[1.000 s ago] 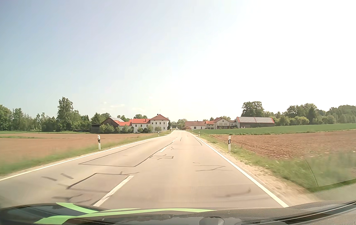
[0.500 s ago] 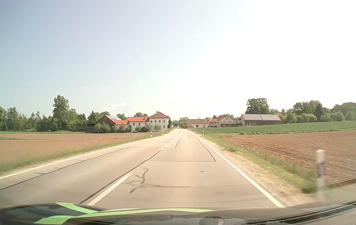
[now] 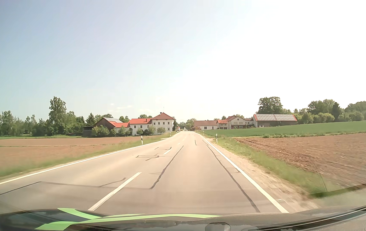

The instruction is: Follow the waypoints while adhering to traffic rules and regulations

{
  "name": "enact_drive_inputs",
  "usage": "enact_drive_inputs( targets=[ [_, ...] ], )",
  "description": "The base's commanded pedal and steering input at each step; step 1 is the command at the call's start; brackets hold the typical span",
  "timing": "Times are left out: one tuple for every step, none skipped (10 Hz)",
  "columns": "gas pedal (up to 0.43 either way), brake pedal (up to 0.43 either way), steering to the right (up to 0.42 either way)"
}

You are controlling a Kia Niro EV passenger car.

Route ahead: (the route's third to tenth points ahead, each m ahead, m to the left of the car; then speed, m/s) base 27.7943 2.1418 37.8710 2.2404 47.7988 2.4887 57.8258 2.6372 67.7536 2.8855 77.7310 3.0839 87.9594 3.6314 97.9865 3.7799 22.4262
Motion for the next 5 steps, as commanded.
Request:
enact_drive_inputs(
  targets=[
    [0.0,0.0,-0.007],
    [0.0,0.0,-0.007],
    [0.0,0.0,-0.007],
    [0.0,0.0,-0.007],
    [0.0,0.0,-0.008]
  ],
)
